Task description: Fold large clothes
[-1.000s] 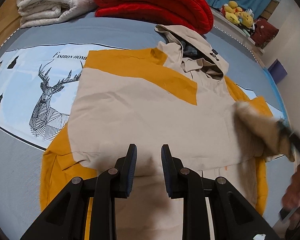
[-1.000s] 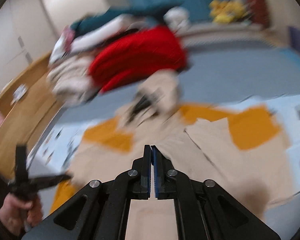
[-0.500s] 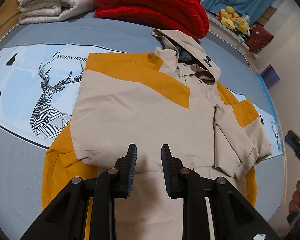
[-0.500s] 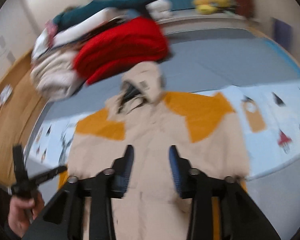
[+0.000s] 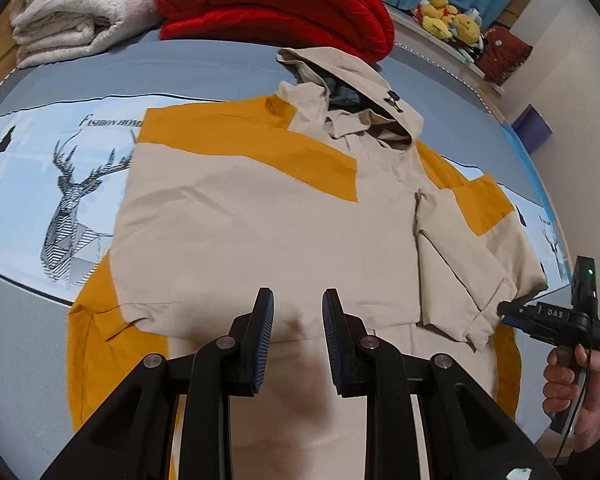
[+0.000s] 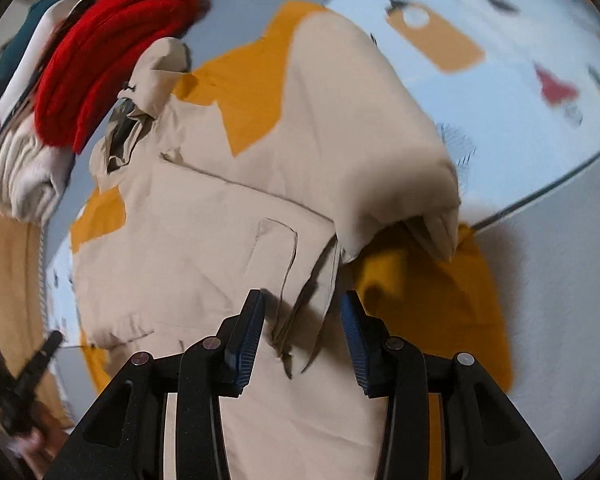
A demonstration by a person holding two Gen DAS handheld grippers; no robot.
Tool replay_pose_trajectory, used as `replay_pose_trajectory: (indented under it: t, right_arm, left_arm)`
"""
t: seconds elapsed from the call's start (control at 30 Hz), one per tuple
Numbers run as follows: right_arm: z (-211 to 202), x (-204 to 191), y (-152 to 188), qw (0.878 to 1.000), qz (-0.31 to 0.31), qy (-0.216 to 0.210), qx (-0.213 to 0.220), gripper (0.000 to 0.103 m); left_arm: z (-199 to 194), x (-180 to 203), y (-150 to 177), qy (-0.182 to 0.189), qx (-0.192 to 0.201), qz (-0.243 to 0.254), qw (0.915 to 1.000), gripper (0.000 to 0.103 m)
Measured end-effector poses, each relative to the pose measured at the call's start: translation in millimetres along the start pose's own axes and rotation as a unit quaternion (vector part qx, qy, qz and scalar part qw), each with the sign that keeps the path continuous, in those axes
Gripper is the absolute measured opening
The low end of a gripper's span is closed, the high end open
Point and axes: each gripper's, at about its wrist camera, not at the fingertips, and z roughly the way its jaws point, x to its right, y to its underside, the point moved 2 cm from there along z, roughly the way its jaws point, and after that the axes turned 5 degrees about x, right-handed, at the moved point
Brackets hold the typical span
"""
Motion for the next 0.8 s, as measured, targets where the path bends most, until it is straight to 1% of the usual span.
replay_pose_trajectory:
  t: [0.1,0.17,0.2,0.23,0.27,0.3,0.37,0.43,0.5,0.53,0.57,0.6,0.63,0.73,0.77,0.8]
  right_arm:
    - [5,-1,3,1.0,0.008,-0.014,-0.01,0.042]
    - [4,-6,4,1.0,0.005,-0.017,-0.006,0.041]
    - [1,-11,5,1.0,0.002,-0.022,-0.001,0.038]
    - [-3,-18,6,1.0,-0.002,-0.029,0.005,0.024]
    - [-7,-26,7,0.999,-0.01,-0.038,0.009,0.015]
    - [-11,-33,8,0.999,-0.018,-0.046,0.012,0.014]
    - [-22,-52,11,0.996,-0.043,-0.067,0.027,0.009]
    - [-36,-81,15,0.989,-0.083,-0.107,0.05,0.007]
    - [-45,-104,20,0.982,-0.112,-0.139,0.066,0.006]
    - [-49,-116,23,0.977,-0.127,-0.154,0.074,0.006]
    - [-51,-123,25,0.974,-0.135,-0.163,0.078,0.005]
    - [-53,-132,28,0.97,-0.144,-0.177,0.081,0.004]
    - [-54,-140,31,0.967,-0.151,-0.187,0.082,0.004]
    - [-54,-158,40,0.961,-0.166,-0.208,0.078,0.003]
    - [-52,-163,43,0.96,-0.169,-0.211,0.077,0.003]
    - [-52,-169,46,0.957,-0.175,-0.218,0.075,0.003]
  left_arm:
    - [1,9,1,0.007,0.001,0.012,0.9999,0.022]
    - [1,15,2,0.013,0.004,0.022,0.9997,0.022]
    - [1,18,2,0.017,0.006,0.026,0.9995,0.022]
    - [0,20,2,0.022,0.006,0.029,0.9993,0.022]
    - [0,24,2,0.03,0.007,0.032,0.999,0.022]
    - [0,27,3,0.037,0.009,0.034,0.9987,0.022]
    - [-1,36,3,0.056,0.011,0.039,0.9976,0.022]
    - [-3,45,5,0.085,0.013,0.043,0.9954,0.022]
    - [-7,61,7,0.123,0.015,0.055,0.9908,0.023]
    - [-9,70,9,0.145,0.015,0.064,0.9872,0.025]
    - [-10,77,11,0.16,0.014,0.07,0.9844,0.033]
    - [-11,84,12,0.174,0.014,0.075,0.9818,0.045]
    - [-13,91,14,0.19,0.016,0.079,0.9784,0.048]
    - [-15,104,18,0.218,0.015,0.084,0.9723,0.049]
    - [-15,107,19,0.218,0.014,0.085,0.9721,0.049]
    - [-13,109,20,0.21,0.013,0.087,0.9737,0.048]
